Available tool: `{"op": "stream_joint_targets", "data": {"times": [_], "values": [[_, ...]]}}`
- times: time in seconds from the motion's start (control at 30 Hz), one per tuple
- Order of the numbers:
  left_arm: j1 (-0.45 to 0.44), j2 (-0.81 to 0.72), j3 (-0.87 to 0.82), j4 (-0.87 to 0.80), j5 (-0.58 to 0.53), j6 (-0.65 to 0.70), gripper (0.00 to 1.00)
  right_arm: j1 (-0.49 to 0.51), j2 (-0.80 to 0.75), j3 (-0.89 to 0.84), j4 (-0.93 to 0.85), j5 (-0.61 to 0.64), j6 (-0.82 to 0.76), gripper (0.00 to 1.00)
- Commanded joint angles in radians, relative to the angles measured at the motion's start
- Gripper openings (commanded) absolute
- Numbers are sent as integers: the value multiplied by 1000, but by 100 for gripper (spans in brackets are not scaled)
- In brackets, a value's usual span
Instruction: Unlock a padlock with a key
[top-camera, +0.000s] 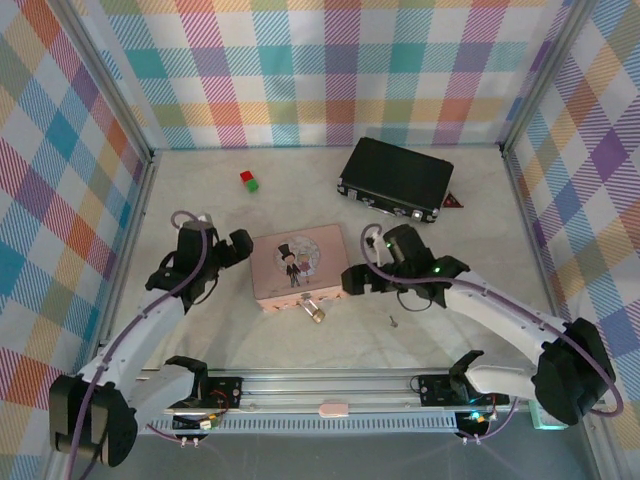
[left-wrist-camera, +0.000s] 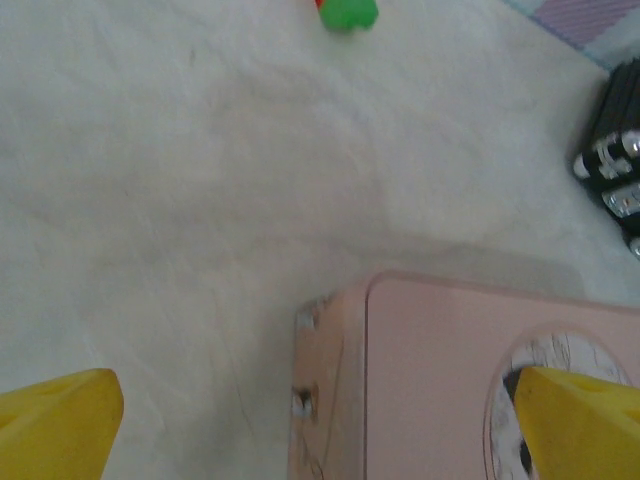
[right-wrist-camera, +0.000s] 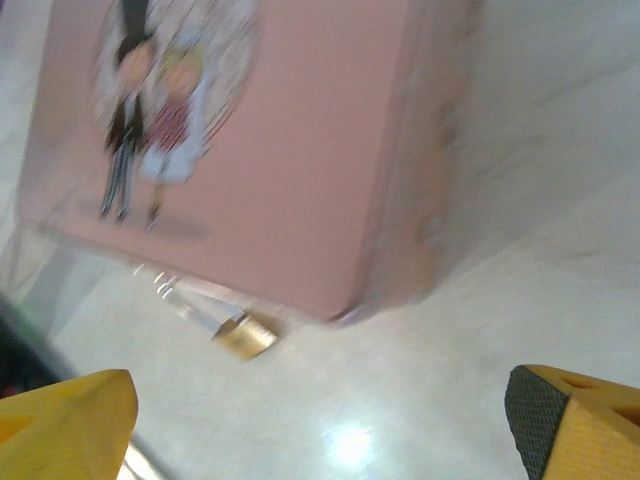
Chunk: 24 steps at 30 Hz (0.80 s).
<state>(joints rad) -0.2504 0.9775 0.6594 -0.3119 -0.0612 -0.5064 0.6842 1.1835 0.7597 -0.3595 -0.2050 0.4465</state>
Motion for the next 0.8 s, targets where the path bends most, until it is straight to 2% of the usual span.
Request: {"op": "stream_joint_targets", "data": {"times": [0.0, 0.1, 0.3, 0.53, 0.77], "values": [[-64, -40, -56, -70, 83, -114, 100, 24, 34, -33, 65, -77, 85, 95], [-142, -52, -91, -33, 67, -156, 100, 26, 108, -4, 121, -87, 77, 92], [-250, 18, -110, 70, -16, -190, 98, 25, 251, 100, 112, 11, 25, 90], [-267, 193, -88, 217, -51, -206, 86, 21, 383, 212, 163, 33, -29, 84], [-268, 317, -5, 295, -184, -185, 81, -22, 584, 397, 216, 16, -69, 73]]}}
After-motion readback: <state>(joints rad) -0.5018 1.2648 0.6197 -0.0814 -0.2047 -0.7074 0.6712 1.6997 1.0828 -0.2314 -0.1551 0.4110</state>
